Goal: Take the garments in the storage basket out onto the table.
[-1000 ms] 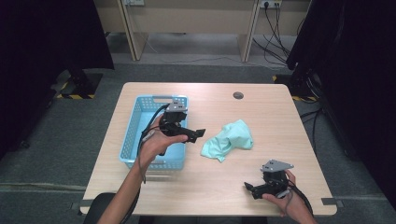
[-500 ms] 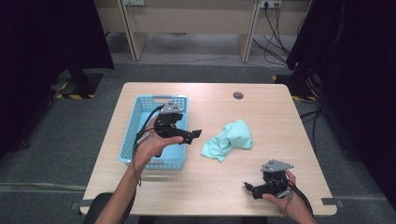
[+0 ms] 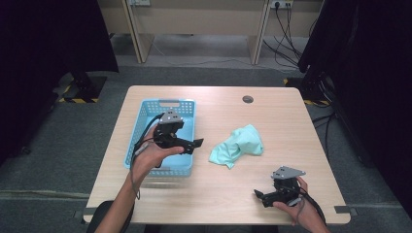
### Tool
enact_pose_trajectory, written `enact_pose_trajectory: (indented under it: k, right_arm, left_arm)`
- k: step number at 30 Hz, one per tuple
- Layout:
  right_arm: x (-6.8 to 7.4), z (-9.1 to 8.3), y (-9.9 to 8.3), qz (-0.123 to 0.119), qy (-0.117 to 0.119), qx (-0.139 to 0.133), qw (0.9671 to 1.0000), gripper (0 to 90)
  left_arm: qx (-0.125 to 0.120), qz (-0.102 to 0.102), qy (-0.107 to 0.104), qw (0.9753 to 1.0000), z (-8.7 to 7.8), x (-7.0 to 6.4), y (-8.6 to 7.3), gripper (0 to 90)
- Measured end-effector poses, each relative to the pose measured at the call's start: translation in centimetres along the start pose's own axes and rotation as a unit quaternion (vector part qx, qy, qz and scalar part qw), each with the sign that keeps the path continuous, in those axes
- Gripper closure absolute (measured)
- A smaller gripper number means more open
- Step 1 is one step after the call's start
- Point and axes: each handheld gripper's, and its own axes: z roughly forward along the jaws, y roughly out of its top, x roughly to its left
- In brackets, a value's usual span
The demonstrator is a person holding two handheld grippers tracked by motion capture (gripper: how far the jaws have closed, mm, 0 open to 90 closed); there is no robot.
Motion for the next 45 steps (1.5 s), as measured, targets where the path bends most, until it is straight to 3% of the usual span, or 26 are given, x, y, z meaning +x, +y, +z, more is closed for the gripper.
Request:
enact_pose_trajectory:
  k: [6, 23, 32, 45]
  right_arm:
    - [0.0, 0.0, 0.0, 0.000, 0.000, 0.000, 1.0000, 0.3]
    - [0.0, 0.0, 0.0, 0.000, 0.000, 0.000, 1.0000, 0.3]
    - [0.0, 0.0, 0.0, 0.000, 0.000, 0.000, 1.0000, 0.3]
    - [0.0, 0.0, 0.0, 0.000, 0.000, 0.000, 1.0000, 0.3]
  left_arm:
    - [-0.011, -0.006, 0.000, 0.9999, -1.1, 0.2, -0.7, 4.2]
    - [-0.023, 0.002, 0.005, 0.9997, -3.9, -0.3, -3.0, 4.2]
    - [-0.029, 0.001, 0.008, 0.9996, -4.8, -0.3, -3.6, 4.2]
    - [-0.021, 0.012, 0.012, 0.9996, -5.5, -1.4, -5.1, 4.2]
